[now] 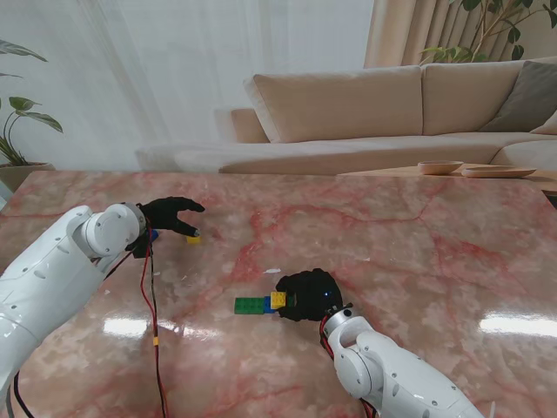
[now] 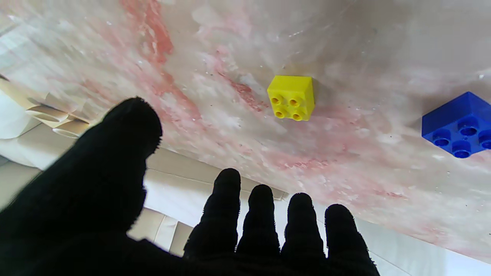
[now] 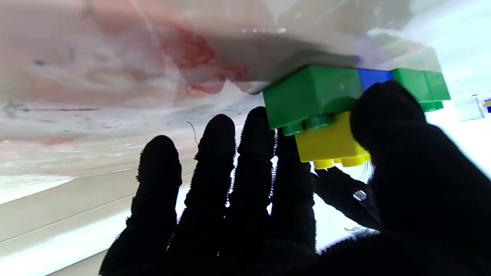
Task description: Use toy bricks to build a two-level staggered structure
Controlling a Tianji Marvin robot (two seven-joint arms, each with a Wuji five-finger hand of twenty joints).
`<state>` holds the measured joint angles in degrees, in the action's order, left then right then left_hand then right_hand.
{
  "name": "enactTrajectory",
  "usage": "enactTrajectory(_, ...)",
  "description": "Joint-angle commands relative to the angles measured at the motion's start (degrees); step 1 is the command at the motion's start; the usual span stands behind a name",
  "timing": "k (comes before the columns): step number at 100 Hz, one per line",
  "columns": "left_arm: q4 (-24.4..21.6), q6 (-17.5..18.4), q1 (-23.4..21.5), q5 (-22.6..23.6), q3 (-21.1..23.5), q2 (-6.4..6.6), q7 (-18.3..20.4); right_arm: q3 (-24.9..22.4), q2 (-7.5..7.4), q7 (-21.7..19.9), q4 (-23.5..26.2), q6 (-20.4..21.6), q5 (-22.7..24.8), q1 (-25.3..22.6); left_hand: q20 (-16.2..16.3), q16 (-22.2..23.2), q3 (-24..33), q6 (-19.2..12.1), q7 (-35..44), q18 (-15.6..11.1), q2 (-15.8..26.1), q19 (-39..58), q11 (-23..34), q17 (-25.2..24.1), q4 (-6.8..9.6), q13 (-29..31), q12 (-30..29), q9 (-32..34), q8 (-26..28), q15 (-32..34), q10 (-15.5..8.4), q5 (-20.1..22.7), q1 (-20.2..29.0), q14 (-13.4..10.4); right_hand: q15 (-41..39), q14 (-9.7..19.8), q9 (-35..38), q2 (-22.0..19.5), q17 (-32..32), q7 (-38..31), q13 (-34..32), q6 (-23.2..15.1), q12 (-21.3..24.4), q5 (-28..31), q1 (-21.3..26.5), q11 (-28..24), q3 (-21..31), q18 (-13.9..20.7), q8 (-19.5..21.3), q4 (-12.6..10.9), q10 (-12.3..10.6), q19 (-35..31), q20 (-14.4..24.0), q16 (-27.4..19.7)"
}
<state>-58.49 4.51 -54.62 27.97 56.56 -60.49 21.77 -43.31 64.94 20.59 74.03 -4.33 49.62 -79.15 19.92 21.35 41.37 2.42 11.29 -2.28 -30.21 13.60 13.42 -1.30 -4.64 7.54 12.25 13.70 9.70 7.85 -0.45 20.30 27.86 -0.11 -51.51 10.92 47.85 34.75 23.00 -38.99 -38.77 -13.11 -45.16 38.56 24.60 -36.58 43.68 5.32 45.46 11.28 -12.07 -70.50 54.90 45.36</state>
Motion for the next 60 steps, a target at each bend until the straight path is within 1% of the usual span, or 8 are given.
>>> enactTrajectory(1, 1.0, 0.2, 0.7, 0.6, -0.7, -0.53, -1.2, -0.2, 0.07, -0.9, 0.1, -0.4, -0.3, -0.6, 2.7, 0.9, 2.2, 0.2, -1.2, 0.0, -2.6, -1.6, 1.2, -1.2, -2.10, -3.3, 1.3, -1.7, -1.0, 0.3, -1.7, -3.0, -0.5, 0.3, -1.3, 1.6, 1.1, -0.1, 0.2, -3.7, -1.9, -4.4, -1.2, 1.9, 2.6, -0.7, 1.1, 0.7, 0.1, 2.2, -1.4, -2.1, 1.4, 1.4)
enactTrajectory(6, 2.1, 0.3, 1.4, 0.7, -1.7, -0.68, -1.7, -0.2, 0.06, -1.0, 0.1, -0.4, -0.3, -0.6, 4.4, 2.1, 2.9, 0.4, -1.0, 0.7, -3.0, -2.5, 0.9, -1.7, -2.29, -3.8, 2.7, -2.0, -0.9, 0.3, -1.0, -3.3, -0.6, 1.6, -1.3, 1.5, 1.1, -0.1, 0.2, -3.7, -1.9, -4.4, -1.2, 1.9, 2.7, -0.7, 1.1, 0.7, 0.1, 2.2, -1.4, -2.1, 1.3, 1.4)
enactTrajectory(9, 2.6, 0.5, 1.9, 0.7, -2.3, -0.73, -1.7, -0.2, 0.05, -1.0, 0.2, -0.4, -0.3, -0.7, 4.9, 2.3, 2.9, 0.5, -0.7, 0.8, -3.1, -2.9, 0.1, -1.9, -2.33, -4.0, 2.7, -2.2, -0.8, 0.1, -0.8, -2.9, -0.5, 1.8, -1.3, 1.6, 1.2, -0.1, 0.2, -3.8, -1.9, -4.4, -1.2, 1.9, 2.7, -0.7, 1.1, 0.7, 0.1, 2.2, -1.4, -2.1, 1.3, 1.4)
enactTrajectory(14, 3.7, 0.8, 2.7, 0.6, -3.3, -0.80, -1.7, -0.3, 0.03, -1.1, 0.2, -0.4, -0.3, -0.7, 7.4, 3.8, 3.7, 1.1, 1.6, 0.7, -3.5, -4.0, 0.0, -2.0, -2.50, -4.2, 5.4, -2.5, 0.4, -0.3, -0.6, -2.0, -0.4, 2.0, -1.3, 1.6, 1.2, 0.1, 0.2, -3.9, -1.9, -4.5, -1.2, 1.9, 2.8, -0.7, 1.1, 0.7, 0.0, 2.2, -1.4, -2.1, 1.3, 1.4)
enactTrajectory(19, 4.7, 1.1, 3.4, 0.5, -4.3, -0.88, -1.7, -0.3, 0.00, -1.2, 0.3, -0.3, -0.3, -0.8, 7.9, 4.1, 3.9, 1.0, 2.1, 0.8, -3.5, -4.2, 0.0, -2.1, -2.51, -4.1, 5.8, -2.6, 0.7, -0.2, -0.6, -1.9, -0.3, 2.0, -1.3, 1.5, 1.3, 0.1, 0.2, -3.9, -2.0, -4.6, -1.2, 2.0, 3.0, -0.7, 1.2, 0.7, 0.0, 2.2, -1.4, -2.1, 1.3, 1.4)
enactTrajectory(21, 5.1, 1.2, 3.7, 0.4, -4.7, -0.95, -1.7, -0.3, -0.02, -1.3, 0.3, -0.3, -0.3, -0.8, 8.9, 4.4, 4.4, 1.1, 3.2, 0.8, -3.7, -4.5, -0.4, -2.1, -2.57, -4.2, 6.4, -2.6, 1.4, -0.4, -0.6, -2.3, -0.2, 2.1, -1.3, 1.5, 1.3, 0.2, 0.2, -4.0, -2.0, -4.6, -1.2, 2.0, 3.1, -0.7, 1.3, 0.7, 0.0, 2.2, -1.4, -2.1, 1.3, 1.4)
enactTrajectory(47, 10.2, 3.2, 6.7, 0.0, -9.4, -1.56, -2.9, -0.8, -0.26, -1.9, 0.9, 0.3, 0.0, -1.3, 10.2, 4.9, 5.9, 1.1, 6.6, 1.1, -6.1, -5.1, -0.5, -2.0, -2.93, -4.3, 7.1, -2.6, 3.2, -0.5, -0.8, -2.5, 0.4, 2.2, -1.2, 1.6, 1.5, 0.4, 0.1, -4.4, -2.2, -4.8, -1.2, 2.0, 3.1, -0.6, 1.6, 0.5, -0.4, 2.5, -1.5, -2.0, 1.3, 1.4)
enactTrajectory(60, 12.3, 3.7, 7.6, 0.7, -11.4, -1.93, -4.9, -1.1, -0.33, -2.2, 1.2, 0.3, 0.0, -1.5, 10.9, 5.4, 7.0, 1.4, 6.8, 1.1, -6.9, -5.0, -0.3, -2.0, -3.46, -4.3, 7.4, -2.7, 3.4, 0.0, -0.6, -4.7, 0.1, 2.3, -1.2, 1.6, 1.6, 0.4, 0.1, -4.5, -2.2, -4.9, -1.2, 2.0, 3.1, -0.6, 1.7, 0.4, -0.6, 2.5, -1.4, -2.0, 1.3, 1.4)
